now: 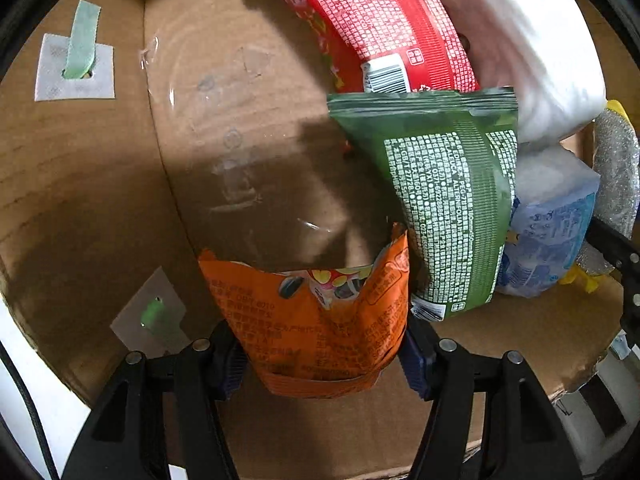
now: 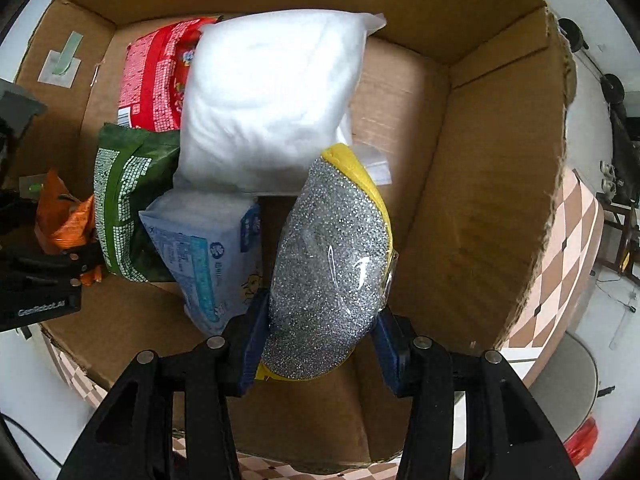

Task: Organize soft objects
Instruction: 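Carry both items into the box and open both tools, then grasp the lilac sock with the left tool while the right tool grasps the blue stick pack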

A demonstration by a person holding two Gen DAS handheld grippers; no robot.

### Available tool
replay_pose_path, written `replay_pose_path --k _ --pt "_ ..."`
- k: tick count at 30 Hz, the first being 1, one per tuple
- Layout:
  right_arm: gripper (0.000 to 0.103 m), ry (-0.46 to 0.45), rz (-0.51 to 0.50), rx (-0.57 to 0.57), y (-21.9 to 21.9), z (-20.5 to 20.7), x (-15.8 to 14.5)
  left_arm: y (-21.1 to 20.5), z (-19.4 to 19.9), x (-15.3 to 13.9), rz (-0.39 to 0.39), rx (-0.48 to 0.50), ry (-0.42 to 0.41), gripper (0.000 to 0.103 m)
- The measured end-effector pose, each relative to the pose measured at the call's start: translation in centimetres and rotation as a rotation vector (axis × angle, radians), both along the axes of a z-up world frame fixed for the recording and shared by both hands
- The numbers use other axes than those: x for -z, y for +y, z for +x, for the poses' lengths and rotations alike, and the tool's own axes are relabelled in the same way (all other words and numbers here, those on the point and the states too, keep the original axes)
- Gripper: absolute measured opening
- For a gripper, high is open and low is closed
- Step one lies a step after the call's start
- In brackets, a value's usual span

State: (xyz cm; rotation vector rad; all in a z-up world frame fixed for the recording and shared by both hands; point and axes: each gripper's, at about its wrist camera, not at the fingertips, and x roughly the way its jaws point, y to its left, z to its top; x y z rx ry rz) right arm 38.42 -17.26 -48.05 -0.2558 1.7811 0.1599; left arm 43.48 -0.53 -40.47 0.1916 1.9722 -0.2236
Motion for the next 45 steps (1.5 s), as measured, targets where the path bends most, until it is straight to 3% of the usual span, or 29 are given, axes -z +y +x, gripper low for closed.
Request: replay_pose_path --k 7,8,11,14,16,19,24,29,32,38,42,45 --pt "0.055 0.015 -0.013 -0.033 0.6 -0.5 0.5 0.0 -0.3 -0.2 -0.010 -0.005 0.023 0.065" --pt "0.058 0.014 -0.010 -0.023 0.8 -0.3 0.4 -0.1 -0.3 -0.5 -0.017 0.000 0.019 0.066" --pt "0.084 0.007 0.007 0.002 0.7 -0.1 0.0 0.0 -0.4 -1.7 -0.040 -0.013 -0.010 0.070" --pt "0.088 -0.010 0.038 0.024 0.3 -0.2 -0.9 0.3 -0.1 -3.7 -0.076 -0.041 -0.052 0.083" --pt "0.090 -0.034 0.063 0.050 -0.2 -0.3 -2.0 0.2 -0.1 -5.5 -0.075 -0.035 -0.112 0.097" --pt "0.103 -0.088 0.089 0.086 -1.1 -1.2 -4.3 -0.1 -0.6 -9.0 -0.063 -0.007 -0.239 0.100" --pt "0.103 -0.208 0.139 0.133 -2.8 -3.7 -8.8 -0.7 -3.6 -14.6 -0.078 0.007 -0.420 0.100" --pt "0.103 -0.330 0.178 0.258 -4.9 -7.9 -12.2 -2.7 -9.0 -18.5 0.076 0.133 -0.711 0.100" --pt "0.103 -0.344 0.173 0.355 -6.9 -11.6 -11.6 -4.1 -12.3 -17.1 0.160 0.296 -0.796 0.100" --pt "0.103 -0.208 0.244 0.520 -9.1 -18.2 -5.3 -7.6 -16.0 -11.2 0.214 0.611 -0.718 0.100" --pt "0.103 -0.154 0.263 0.585 -9.4 -20.9 -1.6 -9.1 -16.6 -7.3 0.219 0.723 -0.663 0.099" --pt "0.103 -0.144 0.254 0.602 -9.7 -21.7 0.0 -10.0 -16.5 -5.2 0.276 0.795 -0.673 0.099"
